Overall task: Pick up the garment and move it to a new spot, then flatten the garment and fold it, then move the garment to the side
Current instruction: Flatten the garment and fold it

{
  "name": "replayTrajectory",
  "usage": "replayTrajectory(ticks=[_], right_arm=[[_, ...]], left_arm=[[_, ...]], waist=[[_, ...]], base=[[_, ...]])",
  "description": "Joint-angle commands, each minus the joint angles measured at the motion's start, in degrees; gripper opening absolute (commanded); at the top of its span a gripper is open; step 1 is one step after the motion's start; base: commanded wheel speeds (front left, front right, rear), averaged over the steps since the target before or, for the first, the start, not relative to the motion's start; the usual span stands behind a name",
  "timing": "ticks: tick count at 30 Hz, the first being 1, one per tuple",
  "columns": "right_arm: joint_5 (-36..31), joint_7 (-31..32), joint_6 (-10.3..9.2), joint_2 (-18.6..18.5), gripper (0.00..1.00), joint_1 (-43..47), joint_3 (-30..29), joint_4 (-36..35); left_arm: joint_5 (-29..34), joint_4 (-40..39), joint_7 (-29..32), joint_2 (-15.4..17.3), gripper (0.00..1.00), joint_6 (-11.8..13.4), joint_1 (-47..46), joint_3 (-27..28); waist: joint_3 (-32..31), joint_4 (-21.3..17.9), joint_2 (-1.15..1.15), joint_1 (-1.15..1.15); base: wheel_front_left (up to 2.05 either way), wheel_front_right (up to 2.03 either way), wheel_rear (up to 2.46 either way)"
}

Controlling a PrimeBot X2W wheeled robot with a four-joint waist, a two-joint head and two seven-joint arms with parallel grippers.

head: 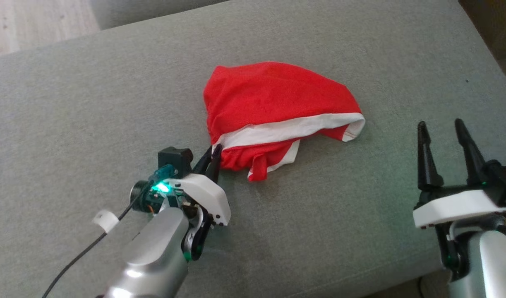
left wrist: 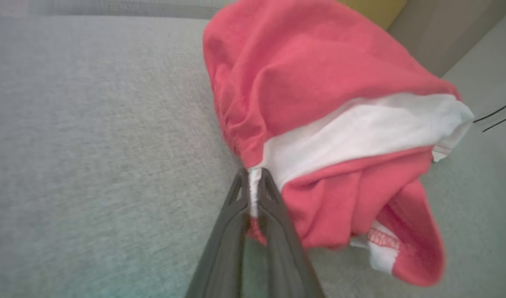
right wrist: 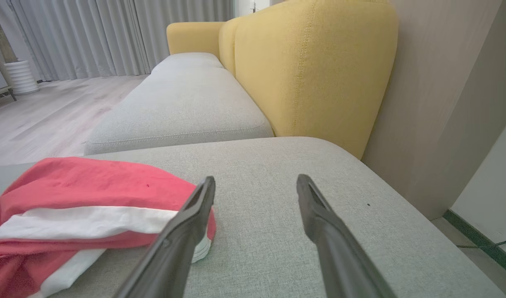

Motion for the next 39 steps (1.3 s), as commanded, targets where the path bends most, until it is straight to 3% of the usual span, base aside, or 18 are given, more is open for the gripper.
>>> replayTrajectory(ticks=[1, 4, 16, 26, 38, 39], right_arm=[[-0.1, -0.6, -0.04, -0.3, 1.0, -1.5, 0.9, -2.0], [-0.2, -0.6, -0.04, -0.3, 1.0, -0.9, 0.1, -2.0], [-0.4, -0.4, -0.04, -0.3, 1.0, 2.5, -1.0, -1.6], [-0.9, -0.3, -0.04, -0.3, 1.0, 3.8, -1.0, -0.9], [-0.6, -0.1, -0.04, -0.3, 1.0, 3.5, 0.8, -0.2], [-0.6, -0.1, -0.04, -0.3, 1.0, 3.6, 0.8, -0.1]], left_arm=[[0.5, -1.7, -0.8, 1.1, 0.0, 0.3, -1.9, 1.2], [1.4, -3.7, -2.1, 2.6, 0.0, 1.2, -1.5, 1.3], [3.2, -20.6, -0.1, 13.7, 0.0, 10.1, 9.9, 3.1], [1.8, -19.9, -1.4, 14.1, 0.0, 12.7, 17.4, 3.3], [7.9, -12.0, -2.4, 14.2, 0.0, 13.6, 12.0, -0.9], [7.6, -12.0, -2.9, 14.0, 0.16, 13.6, 12.0, -0.7]], waist=[[-0.4, 0.6, 0.0, 0.0], [-1.3, 2.0, 0.0, 0.0], [-6.4, 8.1, 0.0, 0.0], [-7.4, 9.7, 0.0, 0.0], [-7.7, 9.6, 0.0, 0.0], [-7.8, 9.6, 0.0, 0.0]], base=[[0.0, 0.0, 0.0], [0.0, 0.0, 0.0], [0.0, 0.0, 0.0], [0.0, 0.0, 0.0], [0.0, 0.0, 0.0], [0.0, 0.0, 0.0]])
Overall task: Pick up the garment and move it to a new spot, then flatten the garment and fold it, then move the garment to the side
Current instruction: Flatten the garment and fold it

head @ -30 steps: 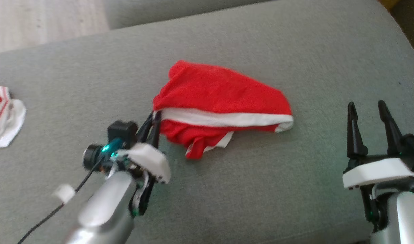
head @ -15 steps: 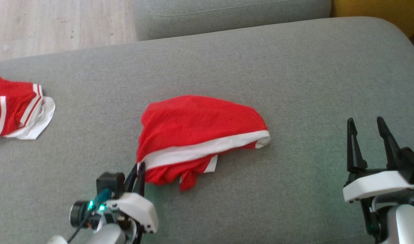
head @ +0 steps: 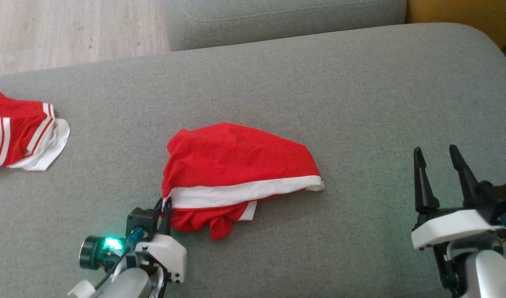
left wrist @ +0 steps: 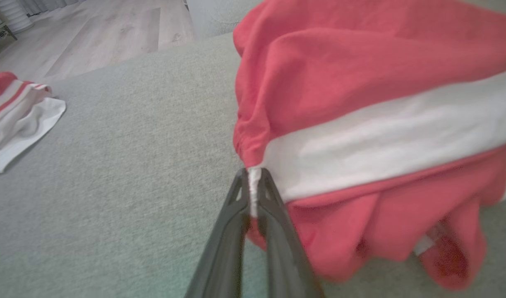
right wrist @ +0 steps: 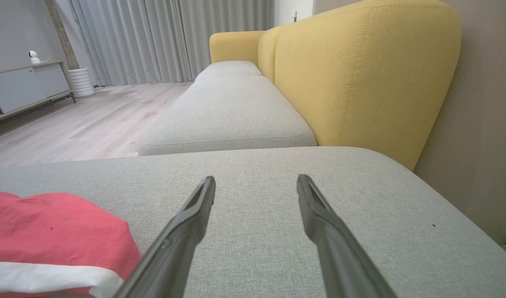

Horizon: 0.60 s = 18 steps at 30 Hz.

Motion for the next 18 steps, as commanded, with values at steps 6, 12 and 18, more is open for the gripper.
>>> replayTrajectory(ticks=[6, 12, 18], right_arm=[[-0.2, -0.2, -0.04, -0.3, 1.0, 0.1, 0.9, -1.4], [-0.3, 0.1, -0.04, -0.3, 1.0, 1.1, 1.0, -1.4], [-0.2, 0.0, -0.04, -0.3, 1.0, 2.8, 1.3, -1.2]], left_arm=[[-1.7, -1.7, -4.2, 0.1, 1.0, 0.4, -1.5, 3.6], [-3.0, -4.5, -7.4, 0.1, 1.0, 0.7, 1.2, 4.7], [-4.6, -9.4, -9.6, 0.6, 1.0, 1.8, 6.4, 6.2]], waist=[[-1.1, 0.3, 0.0, 0.0], [-3.0, 1.5, 0.0, 0.0], [-5.6, 3.2, 0.0, 0.0]], base=[[0.0, 0.0, 0.0], [0.0, 0.0, 0.0], [0.0, 0.0, 0.0]])
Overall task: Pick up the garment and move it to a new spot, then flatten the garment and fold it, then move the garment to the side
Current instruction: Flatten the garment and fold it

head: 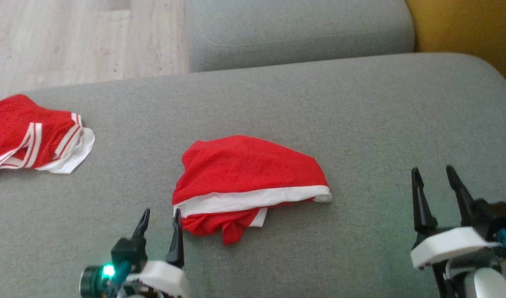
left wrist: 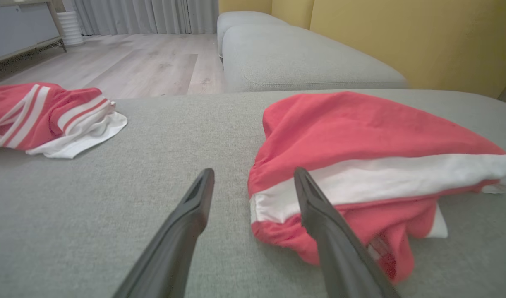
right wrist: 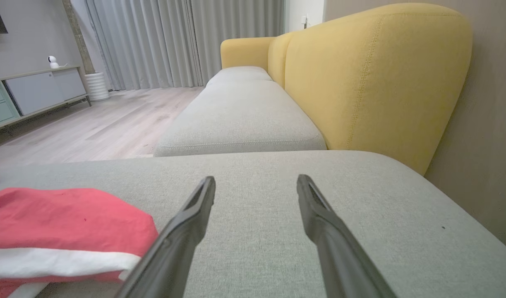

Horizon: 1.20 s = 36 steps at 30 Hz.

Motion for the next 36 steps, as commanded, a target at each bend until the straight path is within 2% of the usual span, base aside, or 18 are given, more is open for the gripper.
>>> replayTrajectory(ticks=[1, 13, 36], right_arm=[[-0.1, -0.2, -0.04, -0.3, 1.0, -0.1, 1.4, -1.8], [1.6, -2.1, -0.04, -0.3, 1.0, 4.5, 4.8, 0.3], [2.5, -1.6, -0.04, -0.3, 1.0, 1.2, 7.4, 5.6]], left_arm=[[-0.6, -2.4, -0.9, 1.3, 1.0, 0.5, -0.7, 2.7], [-3.4, -9.8, -2.8, 1.5, 1.0, 0.9, 8.3, 5.9], [-3.6, -12.6, -2.5, 2.1, 1.0, 2.1, 8.6, 6.6]], waist=[[-0.9, 0.9, 0.0, 0.0], [-3.3, 2.9, 0.0, 0.0], [-1.1, 4.2, 0.0, 0.0]], base=[[0.0, 0.0, 0.0], [0.0, 0.0, 0.0], [0.0, 0.0, 0.0]])
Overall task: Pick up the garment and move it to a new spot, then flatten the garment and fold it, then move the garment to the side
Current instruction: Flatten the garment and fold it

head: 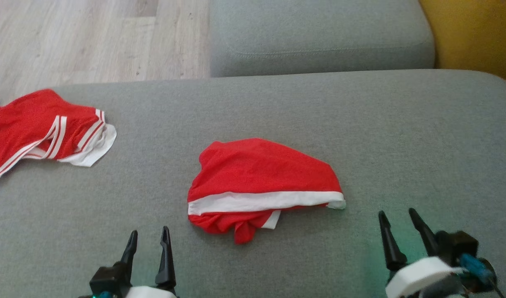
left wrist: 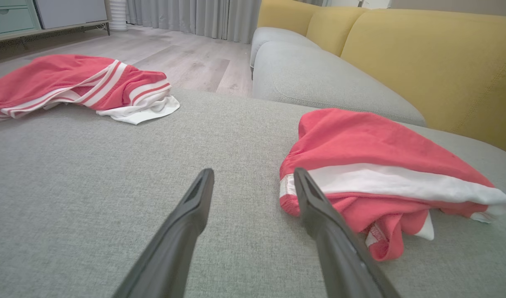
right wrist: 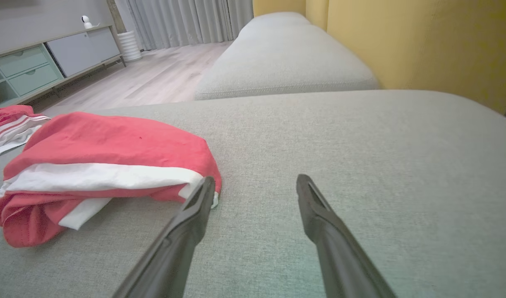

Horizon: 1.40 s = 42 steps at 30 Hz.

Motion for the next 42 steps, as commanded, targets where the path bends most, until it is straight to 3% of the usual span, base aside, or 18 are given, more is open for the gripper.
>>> replayTrajectory(ticks=[1, 16, 23, 25, 26, 28, 29, 35, 42], right_arm=[[1.0, 0.4, -0.04, -0.4, 1.0, -4.6, 2.0, -0.8], [7.0, 2.1, -0.04, -0.4, 1.0, -17.8, 4.2, 20.0], [7.4, 2.4, -0.04, -0.4, 1.0, -20.4, 5.8, 26.8], [7.5, 2.1, -0.04, -0.4, 0.73, -20.9, 6.2, 27.9], [7.7, 2.1, -0.04, -0.4, 0.5, -21.1, 6.5, 28.3], [7.6, 2.0, -0.04, -0.4, 0.23, -21.5, 6.8, 29.2], [7.5, 2.0, -0.04, -0.4, 0.02, -21.7, 6.8, 29.5], [6.6, 0.3, -0.04, -0.4, 0.0, -23.0, 5.8, 29.6], [5.6, -0.2, -0.04, -0.4, 0.0, -24.4, 6.2, 29.0]], left_arm=[[0.3, -1.9, -0.4, 1.1, 1.0, 0.4, -2.2, 1.8], [1.4, -3.4, 0.4, 1.4, 1.0, 0.6, -4.4, 0.7], [1.4, -3.7, 0.3, 1.6, 1.0, 1.0, -4.6, 0.8], [1.3, -3.8, 0.3, 1.7, 1.0, 1.1, -4.6, 0.9], [1.3, -3.8, 0.3, 1.7, 1.0, 1.2, -4.6, 1.0], [1.2, -3.9, 0.2, 1.7, 1.0, 1.1, -4.6, 1.1], [1.1, -3.9, 0.1, 1.5, 1.0, 1.0, -4.6, 1.1], [-1.2, -3.2, 0.7, 0.0, 1.0, -1.6, -6.4, 1.0], [-5.8, 4.3, 5.7, -4.0, 1.0, -7.1, -14.0, -0.1]], waist=[[0.6, 0.6, 0.0, 0.0], [5.0, 7.0, 0.0, 0.0], [5.6, 7.8, 0.0, 0.0], [5.6, 7.6, 0.0, 0.0], [5.7, 7.5, 0.0, 0.0], [5.7, 7.1, 0.0, 0.0], [5.7, 6.9, 0.0, 0.0], [6.3, 5.9, 0.0, 0.0], [7.3, 3.9, 0.0, 0.0]], base=[[0.0, 0.0, 0.0], [0.0, 0.0, 0.0], [0.0, 0.0, 0.0], [0.0, 0.0, 0.0], [0.0, 0.0, 0.0], [0.0, 0.0, 0.0], [0.0, 0.0, 0.0], [0.0, 0.0, 0.0], [0.0, 0.0, 0.0]])
